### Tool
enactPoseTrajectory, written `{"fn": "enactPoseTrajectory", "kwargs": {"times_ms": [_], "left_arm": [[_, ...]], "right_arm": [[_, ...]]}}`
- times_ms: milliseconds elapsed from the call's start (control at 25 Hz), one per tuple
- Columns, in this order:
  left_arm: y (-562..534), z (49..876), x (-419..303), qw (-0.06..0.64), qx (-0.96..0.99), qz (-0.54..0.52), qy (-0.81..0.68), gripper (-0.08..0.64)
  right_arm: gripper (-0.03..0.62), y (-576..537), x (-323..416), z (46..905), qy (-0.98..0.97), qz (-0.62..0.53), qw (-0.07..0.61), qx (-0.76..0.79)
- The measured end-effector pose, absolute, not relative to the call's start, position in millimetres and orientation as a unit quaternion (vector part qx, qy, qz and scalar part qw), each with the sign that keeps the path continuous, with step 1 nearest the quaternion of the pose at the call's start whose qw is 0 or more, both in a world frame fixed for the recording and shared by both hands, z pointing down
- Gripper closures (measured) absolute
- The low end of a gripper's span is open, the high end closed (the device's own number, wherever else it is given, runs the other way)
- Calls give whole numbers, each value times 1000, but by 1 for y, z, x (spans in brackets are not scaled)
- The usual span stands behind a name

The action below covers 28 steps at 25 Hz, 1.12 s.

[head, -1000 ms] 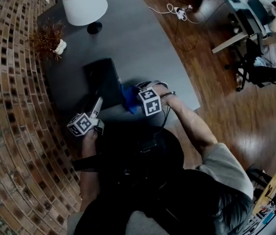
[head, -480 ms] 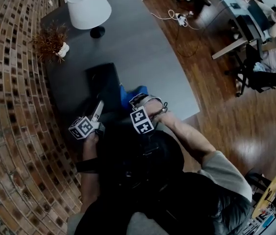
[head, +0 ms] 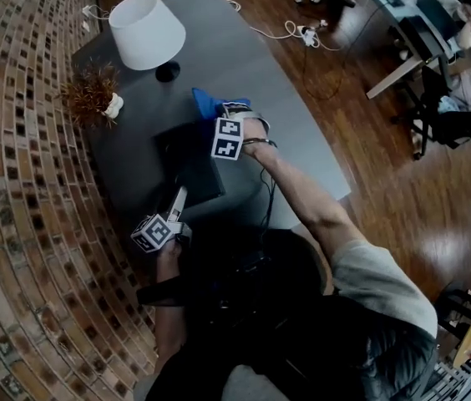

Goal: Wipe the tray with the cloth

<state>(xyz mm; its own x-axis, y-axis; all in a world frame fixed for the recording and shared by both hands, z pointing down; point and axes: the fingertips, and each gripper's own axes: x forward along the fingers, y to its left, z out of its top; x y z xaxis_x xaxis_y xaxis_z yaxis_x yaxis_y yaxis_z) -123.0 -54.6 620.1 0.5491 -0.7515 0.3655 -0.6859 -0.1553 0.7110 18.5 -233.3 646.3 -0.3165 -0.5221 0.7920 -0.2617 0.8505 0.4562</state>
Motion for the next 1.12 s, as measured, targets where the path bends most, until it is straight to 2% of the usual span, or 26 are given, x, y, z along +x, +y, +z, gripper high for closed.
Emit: {"fn": "enactPoseTrajectory", "kwargs": {"times_ms": [160, 360, 560, 760, 840, 960, 1040, 1120], "left_arm": [[-54, 618, -119, 446, 758, -38, -474, 279], [-56, 619, -122, 445, 757, -40, -476, 279], [-58, 619, -123, 444, 759, -38, -475, 279], [-57, 618, -121, 441, 761, -40, -474, 279], [-56, 617, -122, 439, 761, -38, -477, 279], [-47, 615, -122, 443, 765, -33, -466, 280], [-32, 607, -123, 445, 766, -37, -463, 279], [-10, 602, -131, 458, 751, -56, -472, 281]], "right_arm": [[451, -213, -5, 691, -788, -196, 571, 119], [451, -134, 12, 688, -797, -243, 552, -24], [451, -115, 38, 676, -804, -135, 569, 104], [451, -26, 11, 688, -793, -181, 581, 27], [451, 17, 15, 683, -810, -155, 564, -38], [451, 65, 27, 659, -859, -77, 490, -125], [451, 43, 41, 645, -878, -47, 469, -88], [451, -19, 59, 636, -878, -49, 477, 16]]}}
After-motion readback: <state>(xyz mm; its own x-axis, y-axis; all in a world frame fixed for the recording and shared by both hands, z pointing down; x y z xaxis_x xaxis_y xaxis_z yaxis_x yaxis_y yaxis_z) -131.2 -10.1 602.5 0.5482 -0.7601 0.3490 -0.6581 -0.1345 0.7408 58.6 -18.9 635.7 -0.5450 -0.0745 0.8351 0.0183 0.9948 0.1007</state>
